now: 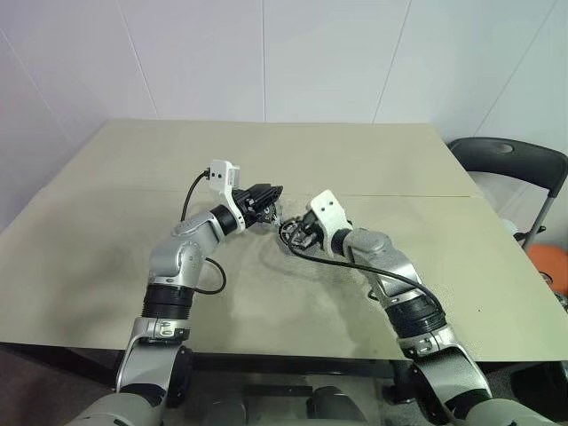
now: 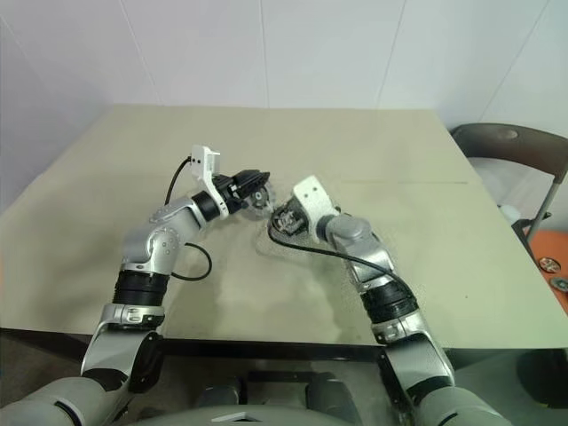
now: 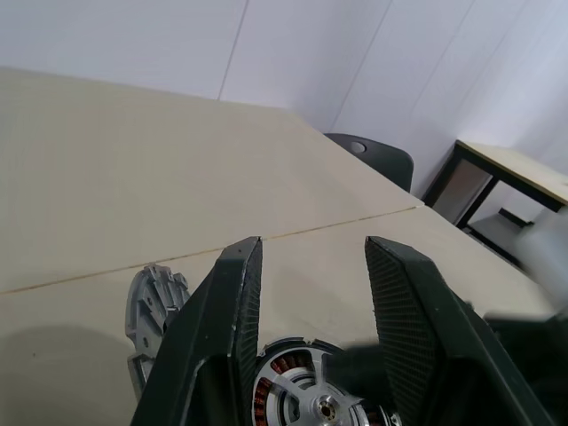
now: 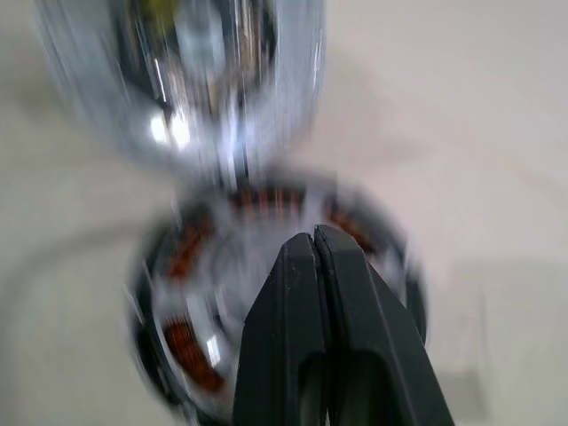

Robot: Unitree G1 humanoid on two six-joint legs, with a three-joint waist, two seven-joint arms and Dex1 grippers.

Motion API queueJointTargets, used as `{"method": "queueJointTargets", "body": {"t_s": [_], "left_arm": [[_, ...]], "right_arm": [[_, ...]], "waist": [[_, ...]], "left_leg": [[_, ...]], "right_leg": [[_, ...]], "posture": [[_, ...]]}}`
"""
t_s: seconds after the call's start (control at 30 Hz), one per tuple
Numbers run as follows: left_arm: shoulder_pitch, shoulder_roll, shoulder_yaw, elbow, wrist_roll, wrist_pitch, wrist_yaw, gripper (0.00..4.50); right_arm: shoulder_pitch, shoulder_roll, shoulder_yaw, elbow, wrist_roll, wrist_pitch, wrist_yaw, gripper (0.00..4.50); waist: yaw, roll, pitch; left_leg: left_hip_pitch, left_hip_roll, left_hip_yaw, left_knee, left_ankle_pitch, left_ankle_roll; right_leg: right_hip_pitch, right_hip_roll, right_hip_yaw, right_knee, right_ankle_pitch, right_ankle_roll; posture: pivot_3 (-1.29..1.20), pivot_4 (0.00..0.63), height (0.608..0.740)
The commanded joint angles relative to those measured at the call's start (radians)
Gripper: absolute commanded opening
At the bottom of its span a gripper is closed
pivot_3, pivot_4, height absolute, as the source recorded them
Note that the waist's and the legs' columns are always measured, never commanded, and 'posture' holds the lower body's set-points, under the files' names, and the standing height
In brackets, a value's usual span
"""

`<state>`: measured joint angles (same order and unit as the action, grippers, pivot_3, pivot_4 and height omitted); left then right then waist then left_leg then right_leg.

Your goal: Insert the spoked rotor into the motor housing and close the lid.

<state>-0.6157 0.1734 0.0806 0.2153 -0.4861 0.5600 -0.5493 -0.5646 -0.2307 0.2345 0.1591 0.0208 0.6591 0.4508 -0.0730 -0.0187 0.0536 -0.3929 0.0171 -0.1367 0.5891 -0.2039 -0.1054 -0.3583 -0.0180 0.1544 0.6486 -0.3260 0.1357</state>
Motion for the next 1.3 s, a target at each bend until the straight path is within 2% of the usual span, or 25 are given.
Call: {"method": "queueJointTargets", "body": {"t_s": [0.03,0.2,0.3,0.4,0.53,0.73,0.9,0.97,1.13,1.27,1.3], "left_arm": [[-0.028,0.005,0.008,-0.007,0.013,-0.027,0.006,1.94],[-0.027,0.012,0.015,-0.010,0.018,-0.040,-0.002,1.94],[-0.012,0.032,0.009,-0.075,-0.006,-0.074,-0.081,1.94],[0.003,0.055,0.020,-0.102,-0.040,-0.070,-0.150,1.94],[0.053,0.133,0.017,-0.102,-0.039,-0.098,-0.267,1.94],[0.173,0.261,-0.050,-0.099,0.029,-0.196,-0.440,1.94],[0.230,0.304,-0.082,-0.085,0.057,-0.254,-0.522,1.94],[0.242,0.332,-0.118,-0.039,0.129,-0.318,-0.532,1.94],[0.223,0.338,-0.137,0.082,0.218,-0.447,-0.507,1.94],[0.209,0.322,-0.128,0.117,0.220,-0.480,-0.505,1.94],[0.207,0.318,-0.129,0.124,0.224,-0.487,-0.502,1.94]], "right_arm": [[-0.013,-0.003,-0.004,-0.038,0.010,0.039,0.018,0.06],[-0.024,0.019,-0.080,-0.029,0.045,0.011,-0.005,0.06],[-0.040,0.057,-0.161,-0.050,0.119,-0.024,-0.001,0.06],[-0.043,0.052,-0.175,-0.066,0.146,-0.036,0.027,0.06],[-0.029,-0.017,-0.138,-0.092,0.139,-0.032,0.103,0.06],[-0.012,-0.187,-0.033,-0.159,0.116,-0.014,0.271,0.06],[-0.018,-0.301,0.051,-0.211,0.097,-0.004,0.388,0.06],[-0.028,-0.331,0.088,-0.211,0.066,-0.007,0.405,0.06],[-0.039,-0.378,0.177,-0.185,-0.026,-0.028,0.429,0.06],[-0.052,-0.333,0.160,-0.160,-0.043,-0.031,0.379,0.06],[-0.055,-0.320,0.155,-0.149,-0.049,-0.032,0.364,0.22]], "waist": [[0.000,0.000,0.000],[0.002,0.000,0.000],[0.001,0.000,0.000],[0.001,0.000,0.000],[-0.002,0.001,0.000],[0.001,0.001,0.001],[0.003,0.001,0.001],[0.003,0.001,0.001],[0.003,0.001,0.001],[0.003,0.001,0.001],[0.003,0.001,0.001]], "left_leg": [[0.000,0.000,0.000,0.000,0.000,0.000],[0.000,0.000,0.000,0.001,0.000,0.000],[0.000,0.000,0.000,0.001,0.000,0.000],[0.000,0.000,0.000,0.000,0.000,0.000],[0.000,0.000,0.000,0.000,0.000,0.000],[0.000,0.000,0.000,0.000,0.000,0.000],[0.000,0.000,0.000,0.001,0.000,0.000],[0.000,0.000,0.000,0.001,0.000,0.000],[0.000,0.000,0.001,0.001,0.000,0.000],[-0.001,0.000,0.001,0.001,0.000,0.001],[-0.001,0.000,0.001,0.001,0.000,0.001]], "right_leg": [[0.000,0.000,0.000,0.000,0.000,0.000],[0.001,0.000,0.000,0.000,0.000,0.000],[0.000,0.000,0.000,0.000,0.000,0.000],[0.000,0.000,0.000,0.000,0.000,0.000],[0.000,0.000,0.000,0.000,0.000,0.000],[0.000,0.000,0.000,-0.001,0.000,0.000],[0.000,0.000,0.000,-0.001,-0.001,-0.002],[0.000,0.000,0.000,-0.001,-0.002,-0.002],[0.000,0.000,0.000,-0.001,-0.002,-0.002],[-0.001,-0.001,0.000,-0.001,-0.002,-0.002],[-0.001,-0.001,0.000,-0.001,-0.001,-0.001]], "posture": [[0.00,0.000,0.740],[0.00,0.000,0.740],[0.00,0.000,0.740],[0.00,0.000,0.740],[0.00,0.000,0.740],[0.00,0.000,0.740],[0.00,0.000,0.740],[0.00,0.000,0.740],[0.00,0.000,0.740],[0.00,0.000,0.740],[0.00,0.000,0.740]]}}
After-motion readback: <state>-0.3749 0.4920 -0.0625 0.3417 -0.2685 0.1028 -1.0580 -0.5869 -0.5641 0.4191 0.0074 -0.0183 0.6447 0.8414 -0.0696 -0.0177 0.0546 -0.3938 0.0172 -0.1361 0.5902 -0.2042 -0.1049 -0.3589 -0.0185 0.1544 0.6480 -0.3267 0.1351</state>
